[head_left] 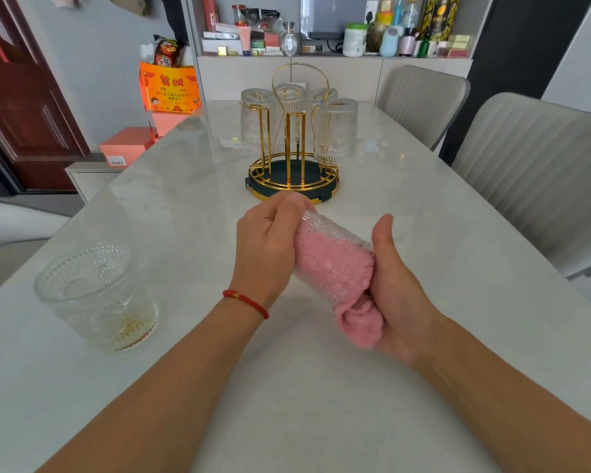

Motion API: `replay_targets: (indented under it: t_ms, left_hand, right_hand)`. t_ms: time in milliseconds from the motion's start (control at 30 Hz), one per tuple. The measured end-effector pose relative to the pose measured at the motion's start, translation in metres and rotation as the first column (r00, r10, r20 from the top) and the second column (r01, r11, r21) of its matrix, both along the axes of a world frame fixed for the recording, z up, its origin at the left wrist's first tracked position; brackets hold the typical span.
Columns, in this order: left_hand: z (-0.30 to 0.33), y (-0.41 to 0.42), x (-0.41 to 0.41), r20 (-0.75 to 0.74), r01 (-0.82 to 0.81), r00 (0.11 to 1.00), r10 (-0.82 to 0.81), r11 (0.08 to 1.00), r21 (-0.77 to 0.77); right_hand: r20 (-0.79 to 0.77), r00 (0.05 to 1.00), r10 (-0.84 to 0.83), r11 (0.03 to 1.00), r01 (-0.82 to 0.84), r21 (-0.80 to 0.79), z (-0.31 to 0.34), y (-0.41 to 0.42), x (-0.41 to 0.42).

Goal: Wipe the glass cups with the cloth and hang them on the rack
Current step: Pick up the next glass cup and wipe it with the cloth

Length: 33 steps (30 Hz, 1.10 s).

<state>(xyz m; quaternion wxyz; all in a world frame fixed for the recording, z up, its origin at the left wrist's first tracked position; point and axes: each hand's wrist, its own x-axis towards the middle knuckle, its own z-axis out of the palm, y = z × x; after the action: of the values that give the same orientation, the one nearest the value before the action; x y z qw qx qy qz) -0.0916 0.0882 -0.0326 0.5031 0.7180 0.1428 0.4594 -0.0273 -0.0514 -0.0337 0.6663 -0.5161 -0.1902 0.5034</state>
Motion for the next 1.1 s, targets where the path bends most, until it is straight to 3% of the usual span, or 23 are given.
replay_targets:
  t_ms: [100, 167, 200, 267, 300, 367, 433, 500, 667, 767, 833, 900, 1000, 1100]
  left_hand:
    - [-0.002, 0.002, 0.000, 0.032, 0.025, 0.999, -0.025, 0.999, 0.020]
    - [-0.002, -0.002, 0.001, -0.008, 0.023, 1.000, -0.024, 0.996, -0.084]
    - [-0.001, -0.004, 0.001, -0.063, 0.024, 0.997, -0.037, 0.979, -0.202]
    - [0.006, 0.001, -0.004, -0.169, 0.075, 0.970, -0.177, 0.872, -0.483]
    - [0.009, 0.008, -0.007, -0.205, 0.133, 0.935, -0.288, 0.824, -0.550]
    - [0.011, 0.019, -0.012, -0.314, 0.201, 0.851, -0.421, 0.814, -0.544]
    - [0.012, 0.019, -0.010, -0.426, 0.093, 0.832, -0.355, 0.846, -0.525]
    - [0.011, 0.011, -0.005, -0.429, -0.018, 0.863, -0.266, 0.833, -0.552]
    - [0.006, -0.003, 0.001, -0.267, -0.051, 0.954, -0.136, 0.805, -0.591]
    - [0.006, -0.011, 0.004, -0.193, -0.050, 0.978, -0.084, 0.797, -0.601]
    - [0.006, -0.013, 0.006, -0.158, -0.060, 0.986, -0.042, 0.808, -0.587]
    - [0.001, -0.011, 0.008, -0.136, -0.082, 0.991, 0.017, 0.866, -0.494]
    - [-0.006, -0.007, 0.011, -0.039, -0.084, 0.996, 0.076, 0.963, -0.257]
    - [-0.009, -0.002, 0.010, 0.098, -0.021, 0.995, 0.026, 0.999, -0.045]
  right_hand:
    - [-0.086, 0.993, 0.083, 0.988, -0.071, 0.134, 0.009, -0.004, 0.000]
    - [0.150, 0.980, 0.134, 0.974, -0.158, 0.164, 0.013, -0.008, 0.000]
    - [0.374, 0.920, 0.113, 0.975, -0.175, 0.134, 0.012, -0.009, 0.000]
    - [0.719, 0.691, 0.066, 0.981, -0.176, 0.079, 0.013, -0.012, 0.000]
    - [0.818, 0.571, 0.067, 0.980, -0.190, 0.053, 0.010, -0.012, 0.002]
    - [0.909, 0.400, 0.117, 0.985, -0.162, -0.055, 0.004, -0.011, 0.002]
    - [0.940, 0.337, 0.052, 0.994, -0.107, -0.017, -0.006, -0.008, 0.006]
    - [0.909, 0.417, -0.019, 0.996, -0.068, 0.052, -0.008, -0.004, 0.002]
    - [0.787, 0.611, -0.087, 0.996, 0.031, 0.086, -0.010, -0.001, -0.004]
    - [0.723, 0.669, -0.173, 0.985, 0.126, 0.119, -0.002, 0.001, -0.006]
    - [0.701, 0.699, -0.144, 0.989, 0.128, 0.075, -0.002, 0.002, -0.002]
    - [0.651, 0.756, -0.065, 0.997, 0.078, 0.008, -0.003, 0.002, 0.000]
    - [0.448, 0.891, -0.074, 0.996, 0.089, -0.011, -0.001, 0.002, 0.005]
    - [0.222, 0.974, -0.041, 0.999, 0.044, -0.008, 0.004, -0.010, 0.009]
